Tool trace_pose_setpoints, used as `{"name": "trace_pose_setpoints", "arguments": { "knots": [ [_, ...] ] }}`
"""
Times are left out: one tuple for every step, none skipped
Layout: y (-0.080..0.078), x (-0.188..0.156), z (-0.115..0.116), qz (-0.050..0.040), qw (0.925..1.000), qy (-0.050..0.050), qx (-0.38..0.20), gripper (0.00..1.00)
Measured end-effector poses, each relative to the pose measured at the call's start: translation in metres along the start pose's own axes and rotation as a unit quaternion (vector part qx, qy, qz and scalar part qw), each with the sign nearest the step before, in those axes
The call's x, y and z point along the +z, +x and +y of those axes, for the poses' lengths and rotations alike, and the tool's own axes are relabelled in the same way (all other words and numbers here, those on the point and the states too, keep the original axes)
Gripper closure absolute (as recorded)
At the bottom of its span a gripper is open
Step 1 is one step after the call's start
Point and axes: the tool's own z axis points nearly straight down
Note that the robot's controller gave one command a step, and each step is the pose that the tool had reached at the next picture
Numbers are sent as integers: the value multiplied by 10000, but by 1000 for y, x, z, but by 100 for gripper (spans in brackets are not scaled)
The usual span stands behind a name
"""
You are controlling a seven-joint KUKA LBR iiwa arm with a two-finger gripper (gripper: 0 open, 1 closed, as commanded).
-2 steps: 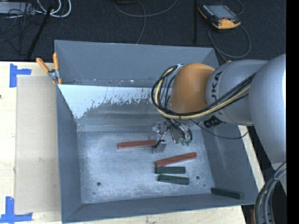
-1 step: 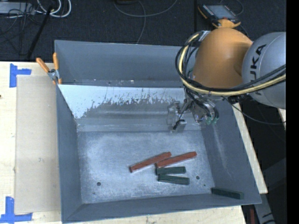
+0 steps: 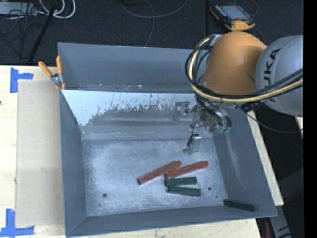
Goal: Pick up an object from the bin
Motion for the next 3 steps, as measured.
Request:
{"name": "trace_pose_setpoints", "arguments": {
  "knots": [
    [50, 143, 4, 57, 9988, -9, -479, 0],
    [47, 136, 4, 35, 9989, -3, -476, 100],
    [14, 20, 45, -31, 9753, 1, -2210, 100]
  ]
}}
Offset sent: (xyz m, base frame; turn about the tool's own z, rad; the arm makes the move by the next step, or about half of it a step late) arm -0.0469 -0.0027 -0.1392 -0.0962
